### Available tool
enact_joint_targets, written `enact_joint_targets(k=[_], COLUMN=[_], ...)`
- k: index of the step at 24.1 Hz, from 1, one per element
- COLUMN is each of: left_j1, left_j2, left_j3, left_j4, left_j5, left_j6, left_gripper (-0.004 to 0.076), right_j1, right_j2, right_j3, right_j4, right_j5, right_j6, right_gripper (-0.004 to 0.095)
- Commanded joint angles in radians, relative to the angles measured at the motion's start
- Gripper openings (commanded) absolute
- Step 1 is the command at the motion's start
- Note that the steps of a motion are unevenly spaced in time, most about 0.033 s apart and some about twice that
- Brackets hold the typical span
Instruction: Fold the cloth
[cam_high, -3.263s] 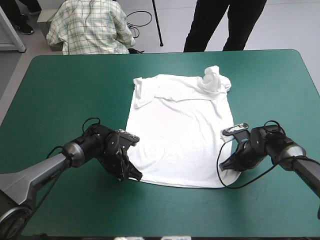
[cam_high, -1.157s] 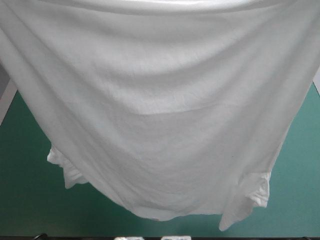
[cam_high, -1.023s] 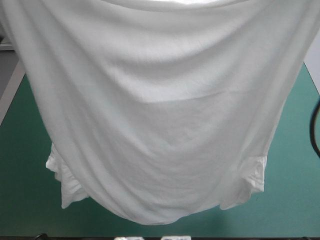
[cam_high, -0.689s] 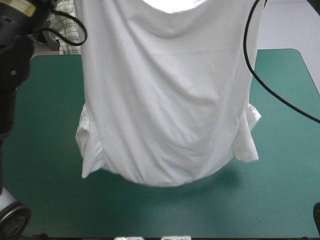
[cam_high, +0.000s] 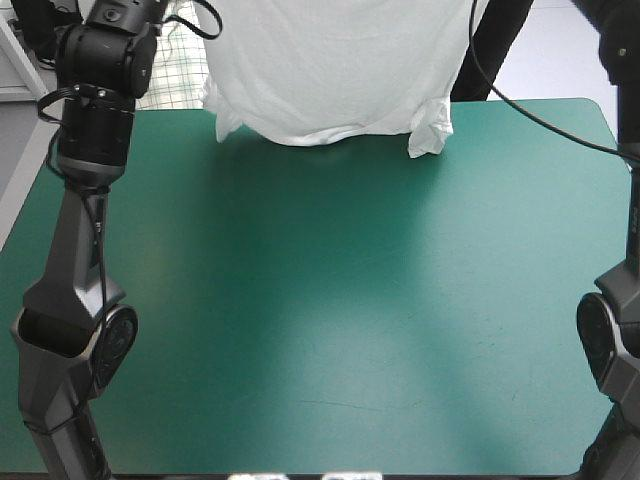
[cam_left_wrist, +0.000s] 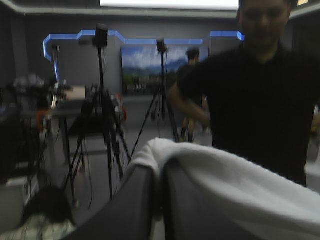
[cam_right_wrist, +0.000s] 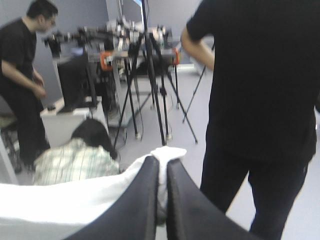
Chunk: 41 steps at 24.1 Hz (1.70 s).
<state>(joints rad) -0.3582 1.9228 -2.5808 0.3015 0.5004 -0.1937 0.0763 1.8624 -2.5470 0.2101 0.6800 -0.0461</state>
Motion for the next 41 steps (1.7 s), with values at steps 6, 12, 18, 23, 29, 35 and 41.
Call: enact_joint_targets(k=[6, 12, 18, 23, 29, 35, 41], left_j1=[0.001, -0.001, -0.001, -0.031, -0.091, -0.149, -0.253], left_j2=[-0.072, -0.211, -0.492, -0.705, -0.780, -0.852, -0.939], left_j3=[0.256, 0.561, 1.104, 1.496, 1.731, 1.865, 1.983], left_j4=[-0.030, -0.186, -0.222, -0.236, -0.288, -0.365, -0.365], left_j5=[0.199, 0.340, 0.451, 0.467, 0.566, 0.559, 0.558], left_j6=[0.088, 0.176, 0.199, 0.194, 0.122, 0.067, -0.049], left_gripper=[-0.0009, -0.0009, -0.0009, -0.0009, -0.0009, -0.0009, -0.0009], right_j1=[-0.009, -0.009, 0.051, 0.120, 0.192, 0.216, 0.220], right_j2=[-0.078, -0.173, -0.427, -0.527, -0.570, -0.606, -0.691], right_j3=[0.236, 0.511, 1.035, 1.356, 1.513, 1.628, 1.770], right_j4=[0.014, 0.029, 0.047, 0.037, 0.021, 0.020, 0.029], right_j5=[0.110, 0.161, 0.227, 0.338, 0.436, 0.496, 0.506], right_j6=[-0.066, -0.098, -0.146, -0.129, -0.073, -0.053, -0.045], right_gripper=[-0.0017, -0.0017, -0.0017, -0.0017, -0.0017, -0.0017, -0.0017])
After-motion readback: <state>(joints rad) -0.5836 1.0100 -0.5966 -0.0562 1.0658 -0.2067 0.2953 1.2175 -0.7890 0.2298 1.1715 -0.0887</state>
